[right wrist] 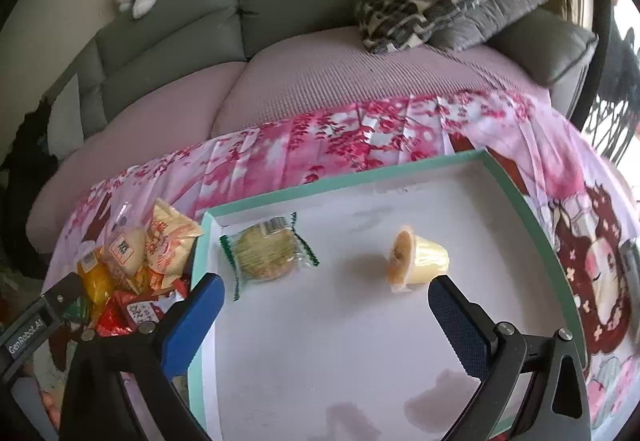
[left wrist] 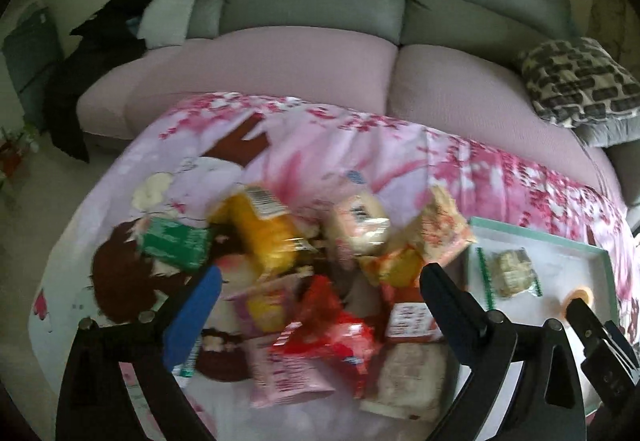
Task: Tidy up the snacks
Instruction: 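Lower the pudding cup and cake packet into the tray and open both grippers, then move both tools back over the snack pile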
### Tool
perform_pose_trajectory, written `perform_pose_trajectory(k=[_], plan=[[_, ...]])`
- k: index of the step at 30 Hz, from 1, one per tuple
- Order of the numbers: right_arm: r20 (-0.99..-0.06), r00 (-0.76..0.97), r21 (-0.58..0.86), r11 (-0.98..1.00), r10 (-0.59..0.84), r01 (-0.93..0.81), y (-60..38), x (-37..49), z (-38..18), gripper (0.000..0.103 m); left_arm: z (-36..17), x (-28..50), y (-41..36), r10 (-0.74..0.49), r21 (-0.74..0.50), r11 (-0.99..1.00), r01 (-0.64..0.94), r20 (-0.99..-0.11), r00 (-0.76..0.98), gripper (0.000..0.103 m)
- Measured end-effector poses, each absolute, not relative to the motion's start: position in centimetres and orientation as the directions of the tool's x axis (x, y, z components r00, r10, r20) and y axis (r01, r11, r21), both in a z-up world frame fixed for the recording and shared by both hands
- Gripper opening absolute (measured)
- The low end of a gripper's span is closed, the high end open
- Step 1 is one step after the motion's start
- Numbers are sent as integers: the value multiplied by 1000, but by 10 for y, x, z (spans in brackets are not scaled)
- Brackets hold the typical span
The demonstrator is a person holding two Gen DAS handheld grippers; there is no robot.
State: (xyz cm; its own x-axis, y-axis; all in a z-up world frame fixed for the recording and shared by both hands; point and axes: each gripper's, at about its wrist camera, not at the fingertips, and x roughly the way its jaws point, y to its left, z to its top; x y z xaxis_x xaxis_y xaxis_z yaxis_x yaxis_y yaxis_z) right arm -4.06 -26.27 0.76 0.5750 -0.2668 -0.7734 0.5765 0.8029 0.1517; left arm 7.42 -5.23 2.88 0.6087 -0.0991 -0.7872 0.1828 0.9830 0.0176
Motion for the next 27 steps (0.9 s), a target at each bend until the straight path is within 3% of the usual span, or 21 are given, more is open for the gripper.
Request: perform_pose_trajectory(k=[9,27], plan=[[-777,588,154,839,-223,522,-231,-29,11,103,28,70,-2,13,119,984,130,-786,619,99],[-803,593,158,942,-51,295,-117,18,-10,103,22,87,96,45,40,999,-21,-816,577,99]])
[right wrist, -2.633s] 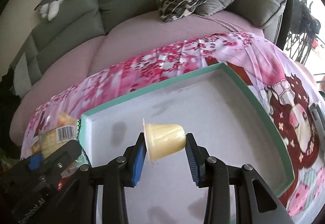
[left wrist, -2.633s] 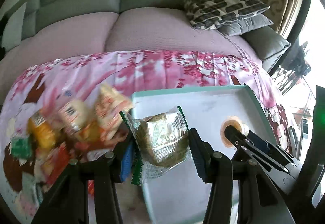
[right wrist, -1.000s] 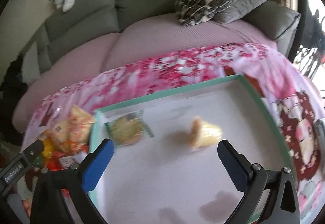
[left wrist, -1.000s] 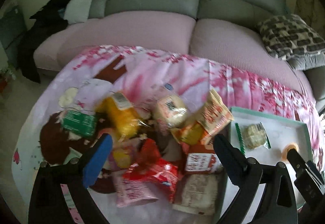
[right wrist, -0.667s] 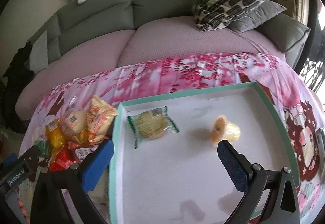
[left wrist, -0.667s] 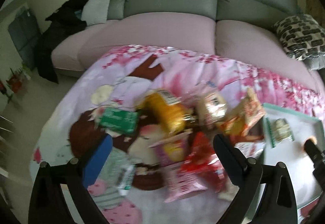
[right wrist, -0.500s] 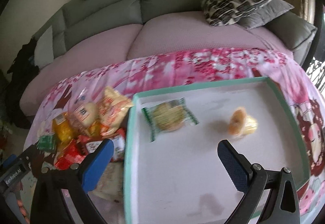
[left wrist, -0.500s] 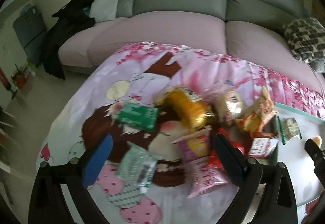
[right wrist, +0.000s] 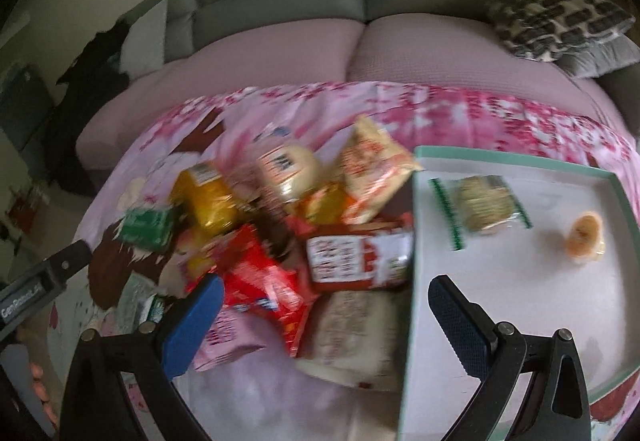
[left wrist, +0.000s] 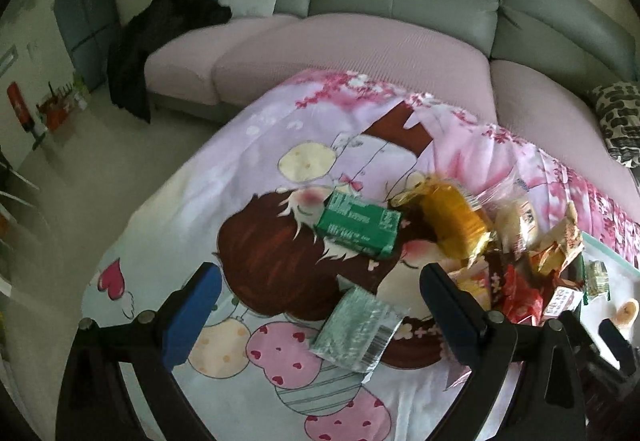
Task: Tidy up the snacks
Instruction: 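Move both tools back over the snack pile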
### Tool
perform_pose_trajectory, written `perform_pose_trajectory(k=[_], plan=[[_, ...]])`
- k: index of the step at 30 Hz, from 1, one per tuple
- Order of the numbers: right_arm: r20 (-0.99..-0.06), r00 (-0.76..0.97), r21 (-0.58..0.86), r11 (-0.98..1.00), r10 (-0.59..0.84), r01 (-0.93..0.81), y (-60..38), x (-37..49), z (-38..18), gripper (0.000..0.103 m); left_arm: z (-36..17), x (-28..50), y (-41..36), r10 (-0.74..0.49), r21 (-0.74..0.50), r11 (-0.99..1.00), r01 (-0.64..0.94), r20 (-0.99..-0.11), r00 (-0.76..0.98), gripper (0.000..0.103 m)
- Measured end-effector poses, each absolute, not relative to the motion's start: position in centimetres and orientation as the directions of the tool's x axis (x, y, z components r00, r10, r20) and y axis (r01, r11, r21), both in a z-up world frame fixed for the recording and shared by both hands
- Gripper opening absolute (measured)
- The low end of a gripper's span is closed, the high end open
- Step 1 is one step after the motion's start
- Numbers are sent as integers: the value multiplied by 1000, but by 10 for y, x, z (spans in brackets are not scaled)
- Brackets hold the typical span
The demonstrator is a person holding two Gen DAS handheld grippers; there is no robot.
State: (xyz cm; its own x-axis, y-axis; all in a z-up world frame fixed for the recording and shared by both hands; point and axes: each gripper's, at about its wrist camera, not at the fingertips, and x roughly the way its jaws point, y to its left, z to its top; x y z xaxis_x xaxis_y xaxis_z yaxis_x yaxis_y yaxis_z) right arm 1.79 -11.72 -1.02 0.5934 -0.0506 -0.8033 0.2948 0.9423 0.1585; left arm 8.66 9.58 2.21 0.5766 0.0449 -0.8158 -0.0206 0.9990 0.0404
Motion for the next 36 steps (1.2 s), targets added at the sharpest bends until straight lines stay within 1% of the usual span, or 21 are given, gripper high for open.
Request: perform_pose_trajectory(k=[5,11,15,20,22,23,24,25,26,27,29,31,33,36], plan=[[-814,579,129,961,-38,244,-100,28,-19,103,-1,93,99,9,1,1000,-14,-859,512,99],[-835,549,101,970,-39,222,-93,37,-32,102,-24,98,92,-8,3,1000,25,-898,441,99],[-838,545,101,973,-30,208,-92,42,-38,92,-35,101,89,-20,-3,999,41,-915,404,99],[-829,558,105,973,-29,207,-91,46,-38,87,-46,104,84,-20,0,998,55,-931,364,99],[-827,561,101,973,-32,206,-90,48,-39,84,-50,105,81,-15,8,998,63,-936,353,99],[-827,562,104,974,-29,203,-90,48,-39,82,-52,104,81,-16,7,998,65,-938,347,98],[-827,562,108,974,-24,200,-90,49,-39,78,-53,104,80,-23,1,998,69,-939,342,93],[-827,562,110,974,-21,199,-89,50,-39,70,-54,104,79,-29,-5,997,71,-941,338,90],[-827,561,112,974,-18,197,-89,50,-40,66,-55,105,79,-34,-11,997,71,-942,334,80],[-828,561,116,974,-14,195,-89,51,-41,59,-56,105,78,-39,-16,997,72,-944,327,70],[-827,562,130,972,-1,194,-89,51,-42,55,-57,106,76,-37,-13,997,77,-946,323,69],[-823,567,150,971,19,185,-90,51,-42,40,-56,105,75,-48,-22,996,81,-944,328,57],[-821,571,157,969,22,189,-91,50,-42,38,-56,105,74,-52,-29,997,76,-944,327,57],[-816,577,179,964,32,199,-95,49,-41,31,-56,105,75,-58,-36,997,73,-943,327,56]])
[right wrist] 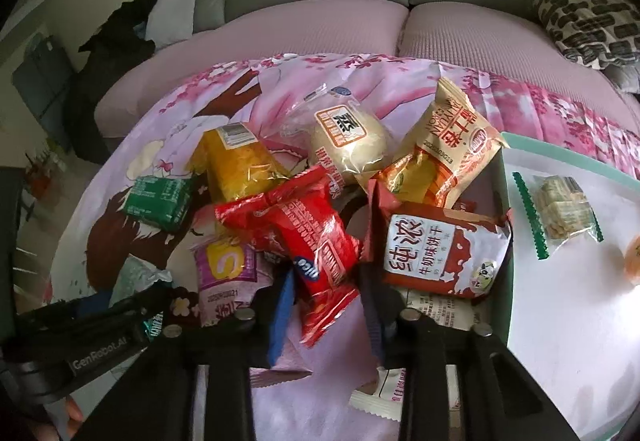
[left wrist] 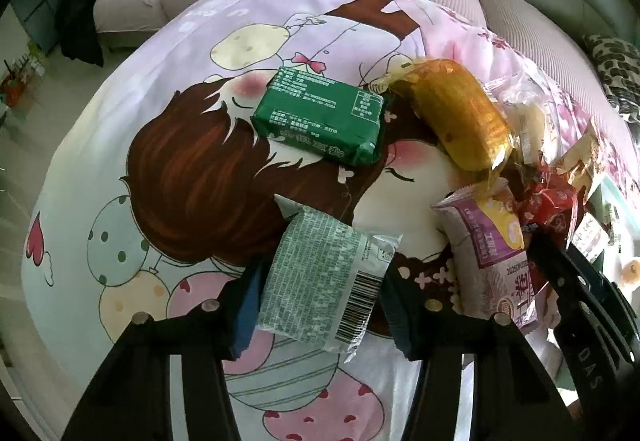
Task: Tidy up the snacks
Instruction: 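Move both tools back over the snack pile, then grasp the silver-green barcode packet with the left gripper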
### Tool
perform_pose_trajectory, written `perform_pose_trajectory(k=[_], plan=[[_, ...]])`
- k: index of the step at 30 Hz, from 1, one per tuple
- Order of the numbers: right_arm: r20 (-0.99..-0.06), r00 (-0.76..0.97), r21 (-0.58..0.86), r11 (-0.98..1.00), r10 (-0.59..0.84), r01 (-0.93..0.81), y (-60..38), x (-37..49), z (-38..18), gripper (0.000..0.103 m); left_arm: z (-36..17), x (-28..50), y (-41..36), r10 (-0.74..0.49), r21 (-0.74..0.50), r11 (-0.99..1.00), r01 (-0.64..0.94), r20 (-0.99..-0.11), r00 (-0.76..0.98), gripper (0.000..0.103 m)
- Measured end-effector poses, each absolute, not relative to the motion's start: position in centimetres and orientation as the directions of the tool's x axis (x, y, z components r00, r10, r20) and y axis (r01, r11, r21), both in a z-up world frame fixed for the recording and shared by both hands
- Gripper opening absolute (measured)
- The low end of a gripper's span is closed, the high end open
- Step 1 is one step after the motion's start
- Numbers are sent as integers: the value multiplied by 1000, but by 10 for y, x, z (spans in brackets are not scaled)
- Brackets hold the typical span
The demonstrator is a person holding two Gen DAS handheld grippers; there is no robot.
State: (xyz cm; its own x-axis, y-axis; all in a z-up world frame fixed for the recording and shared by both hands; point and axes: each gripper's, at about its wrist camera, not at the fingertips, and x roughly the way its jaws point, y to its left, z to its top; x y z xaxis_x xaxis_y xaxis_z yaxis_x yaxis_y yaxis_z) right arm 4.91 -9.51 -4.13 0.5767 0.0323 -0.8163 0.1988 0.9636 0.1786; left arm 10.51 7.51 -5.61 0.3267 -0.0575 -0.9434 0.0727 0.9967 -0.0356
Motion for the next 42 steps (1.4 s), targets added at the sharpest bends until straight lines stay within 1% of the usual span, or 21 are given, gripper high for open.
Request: perform_pose_trajectory(k=[3,7,10,23,42], plan=[[-812,582,195,960,44,200,-98,48,-40,27,-55,105,77,-65,-46,997,66,-941,332,56],[-803,593,205,960,54,190,-99,45,-36,17,-50,101,79,-71,-51,996,66,-934,350,56],[-798,599,214,960,65,181,-98,44,-35,13,-43,100,78,-77,-55,996,70,-926,371,56],[-767,634,267,948,100,173,-106,36,-20,9,-20,94,80,-85,-62,996,67,-896,437,56],[-690,712,322,936,128,145,-115,8,15,8,19,80,74,-108,-70,993,90,-838,536,56]])
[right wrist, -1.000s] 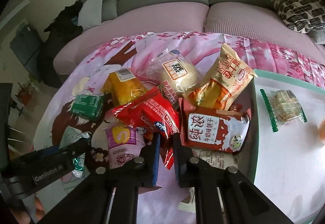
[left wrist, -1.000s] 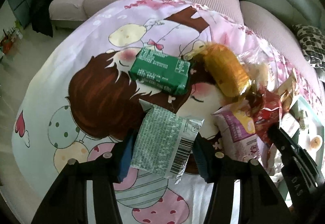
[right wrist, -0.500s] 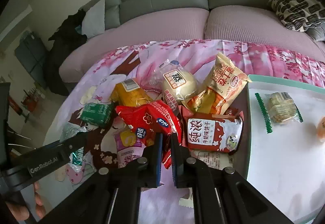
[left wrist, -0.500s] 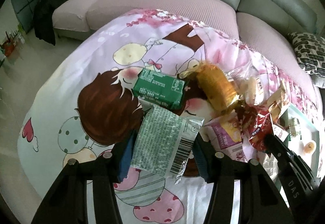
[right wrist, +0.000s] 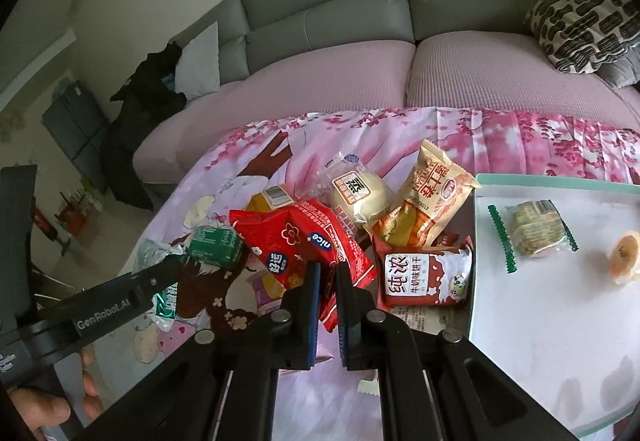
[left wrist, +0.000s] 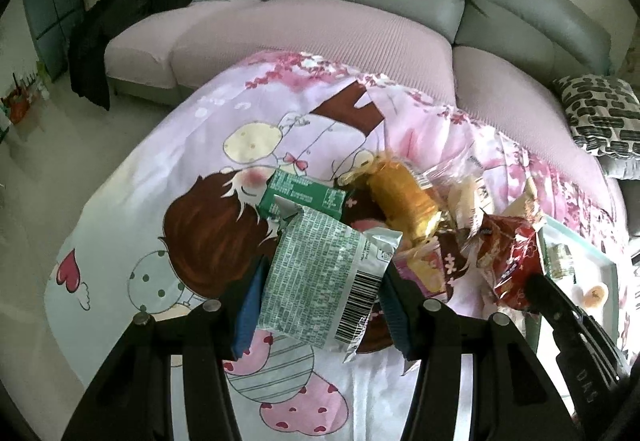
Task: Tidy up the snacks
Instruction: 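Grasp the silver-green barcode packet with the left gripper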
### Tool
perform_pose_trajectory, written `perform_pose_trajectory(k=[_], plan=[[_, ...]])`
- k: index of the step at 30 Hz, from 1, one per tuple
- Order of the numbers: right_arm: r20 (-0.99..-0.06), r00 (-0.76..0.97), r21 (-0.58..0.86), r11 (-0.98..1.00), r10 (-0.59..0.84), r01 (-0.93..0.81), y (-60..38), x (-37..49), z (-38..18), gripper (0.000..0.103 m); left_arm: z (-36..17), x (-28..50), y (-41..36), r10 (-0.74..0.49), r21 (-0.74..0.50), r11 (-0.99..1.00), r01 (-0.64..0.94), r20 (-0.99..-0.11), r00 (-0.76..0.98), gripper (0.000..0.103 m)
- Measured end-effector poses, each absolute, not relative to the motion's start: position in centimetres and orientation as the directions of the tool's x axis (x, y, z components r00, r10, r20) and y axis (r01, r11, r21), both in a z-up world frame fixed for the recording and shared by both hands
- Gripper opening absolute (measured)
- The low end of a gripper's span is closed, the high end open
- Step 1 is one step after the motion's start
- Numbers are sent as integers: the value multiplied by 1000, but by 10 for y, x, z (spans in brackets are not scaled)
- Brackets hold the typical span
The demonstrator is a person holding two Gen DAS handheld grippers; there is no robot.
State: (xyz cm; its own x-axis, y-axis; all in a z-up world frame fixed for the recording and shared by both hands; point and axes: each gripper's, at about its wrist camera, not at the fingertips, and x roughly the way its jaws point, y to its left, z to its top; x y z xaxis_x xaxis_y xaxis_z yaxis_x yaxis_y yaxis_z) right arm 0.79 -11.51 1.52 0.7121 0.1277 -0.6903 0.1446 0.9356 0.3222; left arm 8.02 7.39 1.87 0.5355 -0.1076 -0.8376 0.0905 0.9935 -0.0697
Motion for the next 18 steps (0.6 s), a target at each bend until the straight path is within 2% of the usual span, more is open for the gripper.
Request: perform_pose_trajectory(k=[11,18], plan=[[-657,744,340,929,124,145,-128,-6,31,3,43,71,63,-119,-62,991,116,-800,589,56],[-699,702,332,931,135,152,-137,-4,21,3,42,70,51,-124,-46,988,148,-802,585,56]])
